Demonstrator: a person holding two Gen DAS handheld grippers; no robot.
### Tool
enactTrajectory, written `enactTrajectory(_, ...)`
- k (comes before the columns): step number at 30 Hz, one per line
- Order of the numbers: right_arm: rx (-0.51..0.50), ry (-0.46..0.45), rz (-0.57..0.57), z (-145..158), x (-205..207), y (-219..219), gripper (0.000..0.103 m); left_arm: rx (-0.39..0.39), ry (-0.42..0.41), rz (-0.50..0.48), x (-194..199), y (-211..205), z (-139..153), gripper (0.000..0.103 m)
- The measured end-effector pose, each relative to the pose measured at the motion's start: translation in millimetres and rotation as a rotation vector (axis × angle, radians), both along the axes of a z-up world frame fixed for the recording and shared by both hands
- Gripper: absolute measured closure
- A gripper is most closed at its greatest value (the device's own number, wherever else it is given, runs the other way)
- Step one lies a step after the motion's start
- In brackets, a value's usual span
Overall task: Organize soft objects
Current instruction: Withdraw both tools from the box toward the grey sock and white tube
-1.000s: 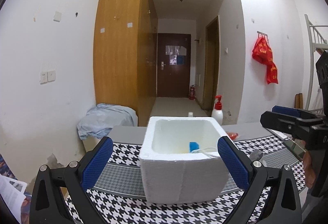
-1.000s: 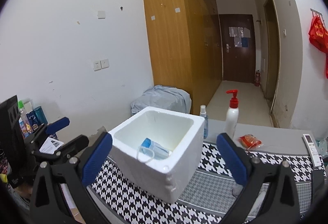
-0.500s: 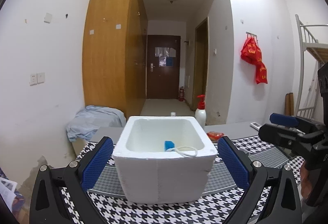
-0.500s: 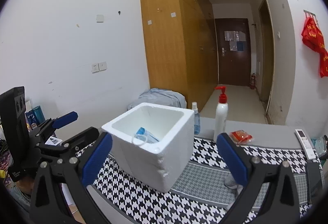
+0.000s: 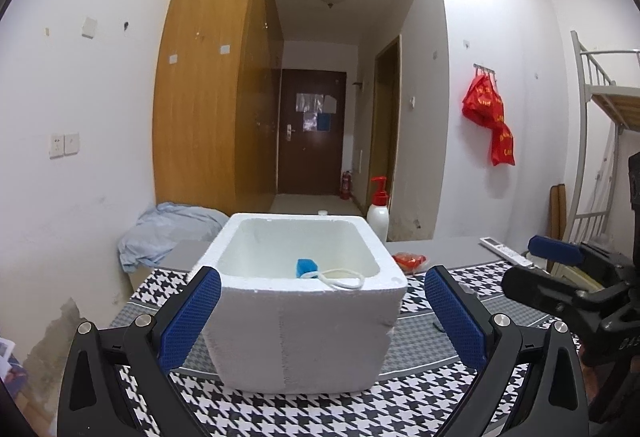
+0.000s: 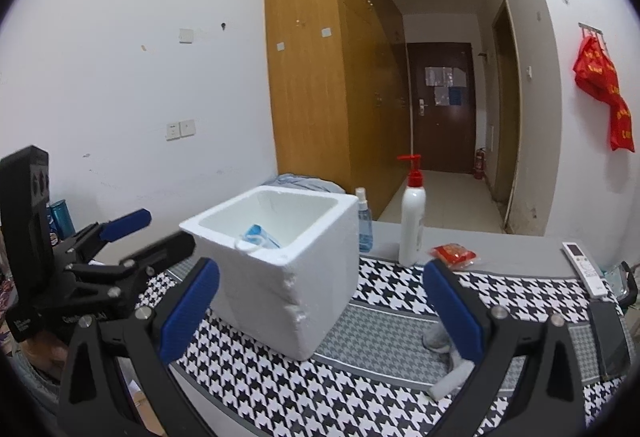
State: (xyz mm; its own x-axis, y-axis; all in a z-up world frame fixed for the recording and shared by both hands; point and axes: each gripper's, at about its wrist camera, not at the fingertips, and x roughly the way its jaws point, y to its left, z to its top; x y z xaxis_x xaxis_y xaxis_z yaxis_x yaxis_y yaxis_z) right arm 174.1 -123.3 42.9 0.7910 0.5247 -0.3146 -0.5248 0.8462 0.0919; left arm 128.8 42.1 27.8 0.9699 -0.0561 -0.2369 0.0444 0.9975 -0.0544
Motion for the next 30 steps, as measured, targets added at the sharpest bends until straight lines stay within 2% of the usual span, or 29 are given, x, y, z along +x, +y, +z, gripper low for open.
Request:
enactTrajectory(15, 0.014, 0.045, -0.054, -40.9, -2.7, -23.9, 0.0, 0.016, -0.04, -0.001, -5.2, -16.2, -23.3, 0.001)
enactTrajectory(30, 0.006, 0.091, -0.093, -50.5, 1.6, -42.4, 0.0, 0.019, 0.041, -0.085, 2.0, -34.2, -37.0, 0.001)
